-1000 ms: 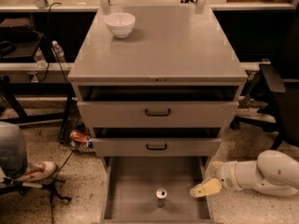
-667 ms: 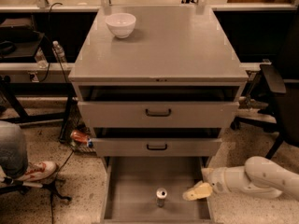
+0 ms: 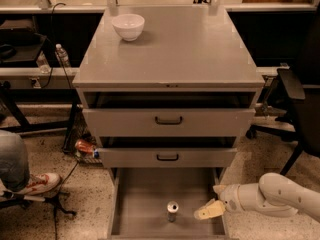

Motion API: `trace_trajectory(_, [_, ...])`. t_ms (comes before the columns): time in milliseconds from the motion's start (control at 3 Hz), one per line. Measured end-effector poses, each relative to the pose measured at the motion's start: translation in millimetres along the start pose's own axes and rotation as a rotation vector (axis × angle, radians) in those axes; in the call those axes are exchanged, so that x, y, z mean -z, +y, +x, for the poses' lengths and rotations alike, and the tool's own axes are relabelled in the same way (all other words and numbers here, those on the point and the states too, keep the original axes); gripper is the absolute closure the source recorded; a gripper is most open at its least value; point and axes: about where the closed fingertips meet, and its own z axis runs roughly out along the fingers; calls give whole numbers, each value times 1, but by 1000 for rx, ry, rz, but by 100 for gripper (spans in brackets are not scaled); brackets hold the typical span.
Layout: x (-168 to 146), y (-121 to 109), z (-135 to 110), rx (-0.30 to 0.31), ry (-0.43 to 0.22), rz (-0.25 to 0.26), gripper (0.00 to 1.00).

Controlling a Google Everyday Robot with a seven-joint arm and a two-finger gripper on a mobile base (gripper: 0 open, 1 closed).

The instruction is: Pick redbull can from bottom drawer and place on counter

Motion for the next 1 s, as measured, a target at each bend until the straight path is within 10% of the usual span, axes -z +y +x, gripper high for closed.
trace_trajectory(1000, [-60,-39,32,223,-35,120,0])
